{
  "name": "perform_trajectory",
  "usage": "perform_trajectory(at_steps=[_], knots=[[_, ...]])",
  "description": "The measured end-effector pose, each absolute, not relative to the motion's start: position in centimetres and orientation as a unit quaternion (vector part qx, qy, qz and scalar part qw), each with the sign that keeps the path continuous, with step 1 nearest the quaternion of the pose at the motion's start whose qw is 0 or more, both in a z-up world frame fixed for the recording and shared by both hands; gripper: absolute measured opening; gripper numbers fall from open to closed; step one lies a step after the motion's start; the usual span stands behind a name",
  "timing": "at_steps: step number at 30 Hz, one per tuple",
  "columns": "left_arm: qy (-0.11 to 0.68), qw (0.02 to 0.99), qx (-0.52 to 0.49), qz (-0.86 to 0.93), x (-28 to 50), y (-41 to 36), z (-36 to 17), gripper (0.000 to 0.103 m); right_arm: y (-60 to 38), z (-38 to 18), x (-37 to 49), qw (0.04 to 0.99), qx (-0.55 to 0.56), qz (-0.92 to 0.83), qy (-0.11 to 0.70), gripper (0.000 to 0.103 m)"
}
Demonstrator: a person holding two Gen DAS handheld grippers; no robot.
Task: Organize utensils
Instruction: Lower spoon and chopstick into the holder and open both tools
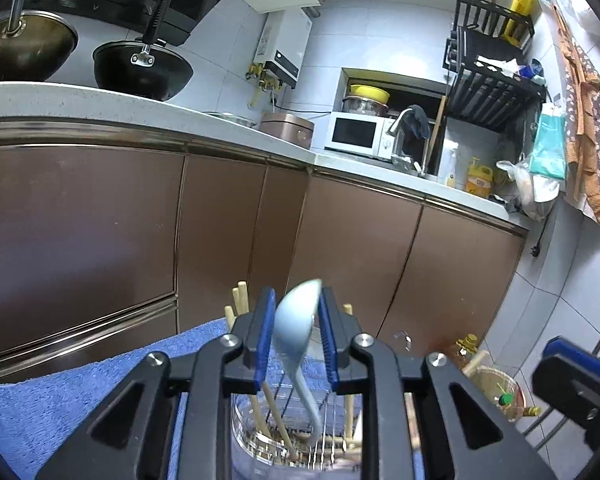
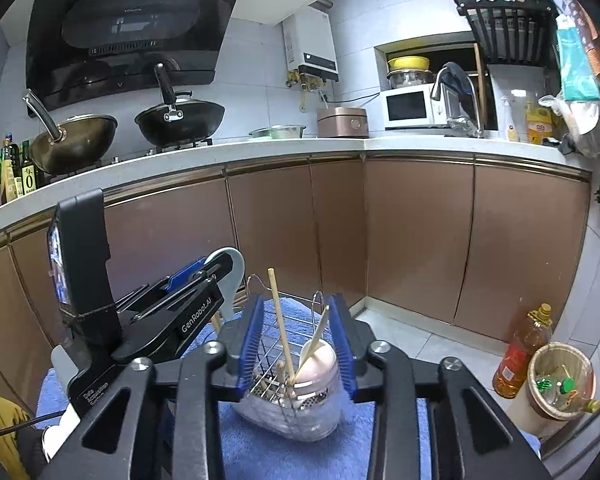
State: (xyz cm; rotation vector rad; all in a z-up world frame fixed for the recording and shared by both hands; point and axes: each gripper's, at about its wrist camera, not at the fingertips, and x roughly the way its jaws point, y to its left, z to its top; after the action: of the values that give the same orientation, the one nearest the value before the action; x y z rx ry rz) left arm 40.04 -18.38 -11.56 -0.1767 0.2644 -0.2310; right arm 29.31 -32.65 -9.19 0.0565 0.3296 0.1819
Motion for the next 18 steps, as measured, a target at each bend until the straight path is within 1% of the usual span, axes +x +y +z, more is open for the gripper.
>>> perform_trajectory(at_steps=[5, 9, 13, 15, 18], knots=[[0.106, 0.984, -0.077, -0.121, 36.6, -18.0, -9.6, 0.021, -32.6, -7.7, 25.6, 0.986, 0.026, 0.067, 0.154, 0.042], [0.104, 0.984, -0.068, -0.124, 34.3, -17.9, -8.2, 0.021, -32.4, -6.9, 22.8, 0.987, 0.026, 0.044, 0.154, 0.048], [0.108, 0.985, -0.052, -0.125, 31.4, -17.9, -7.3, 0.022, -32.2, -6.4, 20.2, 0.986, 0.014, 0.017, 0.164, 0.051], [0.111, 0.984, -0.051, -0.129, 30.2, -17.9, -7.0, 0.030, -31.9, -6.4, 19.1, 0.986, 0.003, 0.004, 0.165, 0.052], [0.126, 0.980, -0.052, -0.142, 28.0, -17.6, -7.0, 0.031, -31.6, -6.3, 17.1, 0.986, -0.006, -0.011, 0.164, 0.056]])
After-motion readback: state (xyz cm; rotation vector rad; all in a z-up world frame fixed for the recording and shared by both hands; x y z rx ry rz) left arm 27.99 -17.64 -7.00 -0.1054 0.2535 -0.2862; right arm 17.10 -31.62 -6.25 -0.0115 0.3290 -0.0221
